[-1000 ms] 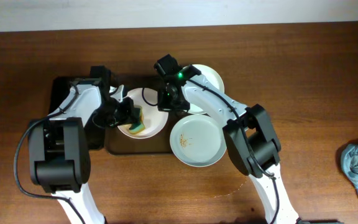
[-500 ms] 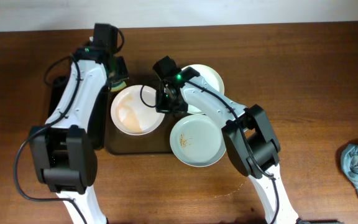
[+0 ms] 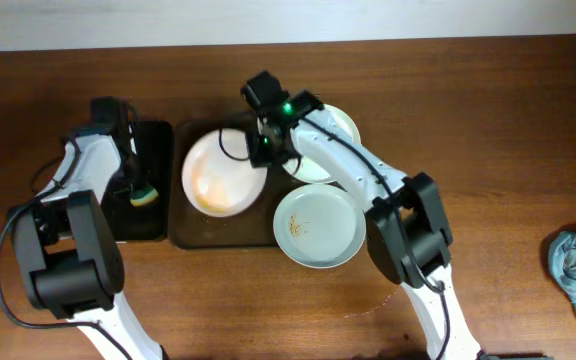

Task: Clean dirty plates on tray and stack at the side
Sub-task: 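Carry the pinkish plate right and set it on the table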

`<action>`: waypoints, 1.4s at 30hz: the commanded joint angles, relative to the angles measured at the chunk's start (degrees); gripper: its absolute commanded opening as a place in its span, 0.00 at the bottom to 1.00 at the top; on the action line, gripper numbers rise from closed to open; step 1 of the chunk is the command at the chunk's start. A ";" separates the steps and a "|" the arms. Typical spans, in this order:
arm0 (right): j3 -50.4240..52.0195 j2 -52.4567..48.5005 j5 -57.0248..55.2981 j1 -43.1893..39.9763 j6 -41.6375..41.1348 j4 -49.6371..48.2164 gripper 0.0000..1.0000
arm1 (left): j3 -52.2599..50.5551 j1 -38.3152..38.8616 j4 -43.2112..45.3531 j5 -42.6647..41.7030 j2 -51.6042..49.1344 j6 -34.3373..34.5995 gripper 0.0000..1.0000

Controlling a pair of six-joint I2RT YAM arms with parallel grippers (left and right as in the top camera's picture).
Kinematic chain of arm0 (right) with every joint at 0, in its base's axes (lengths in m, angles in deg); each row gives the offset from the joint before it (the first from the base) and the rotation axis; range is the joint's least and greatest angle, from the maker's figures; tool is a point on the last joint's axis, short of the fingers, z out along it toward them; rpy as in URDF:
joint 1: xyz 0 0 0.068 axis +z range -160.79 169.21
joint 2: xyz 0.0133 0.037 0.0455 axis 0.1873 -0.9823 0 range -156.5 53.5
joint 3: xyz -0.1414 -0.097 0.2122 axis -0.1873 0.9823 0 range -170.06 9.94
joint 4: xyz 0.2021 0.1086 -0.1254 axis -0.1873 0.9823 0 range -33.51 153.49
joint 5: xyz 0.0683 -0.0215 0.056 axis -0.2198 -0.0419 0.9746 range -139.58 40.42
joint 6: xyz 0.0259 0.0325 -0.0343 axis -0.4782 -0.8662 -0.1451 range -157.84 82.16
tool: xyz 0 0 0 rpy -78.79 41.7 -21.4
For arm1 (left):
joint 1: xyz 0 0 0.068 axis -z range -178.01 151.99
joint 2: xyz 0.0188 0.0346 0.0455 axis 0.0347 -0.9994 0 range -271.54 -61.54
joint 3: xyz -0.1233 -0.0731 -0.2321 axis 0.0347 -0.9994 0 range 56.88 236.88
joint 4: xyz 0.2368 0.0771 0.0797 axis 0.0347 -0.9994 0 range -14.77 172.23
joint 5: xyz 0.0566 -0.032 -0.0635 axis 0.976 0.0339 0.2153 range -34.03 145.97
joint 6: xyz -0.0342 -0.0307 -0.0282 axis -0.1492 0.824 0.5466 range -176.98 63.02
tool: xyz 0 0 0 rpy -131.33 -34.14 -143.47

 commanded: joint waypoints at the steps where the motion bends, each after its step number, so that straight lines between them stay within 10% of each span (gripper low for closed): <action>1: -11.58 4.85 -12.55 0.15 6.05 6.23 0.04 | -5.05 -0.79 4.24 0.44 0.59 -1.14 0.01; 12: -16.06 4.90 -81.70 18.80 5.73 10.40 0.04 | -5.73 -0.79 6.93 0.42 0.55 -1.09 0.01; 16: -16.09 4.92 -87.25 20.26 4.63 10.40 0.04 | -5.73 -0.79 6.93 0.42 0.55 -1.09 0.01; 21: -16.09 10.12 -49.90 10.47 -1.14 16.31 0.04 | -5.73 -0.79 6.91 0.46 0.55 -0.48 0.01; 26: -16.06 15.91 -6.01 -21.27 -0.68 22.88 0.04 | -5.73 -0.79 6.75 0.44 0.55 -0.46 0.01; 33: 1.73 10.45 -4.87 -48.28 -0.66 20.04 0.04 | -5.73 -0.79 6.82 0.42 0.55 -0.26 0.01; 42: 20.48 10.45 -7.56 -55.19 -0.66 12.13 0.04 | -5.73 -0.79 6.95 0.37 0.55 -0.02 0.01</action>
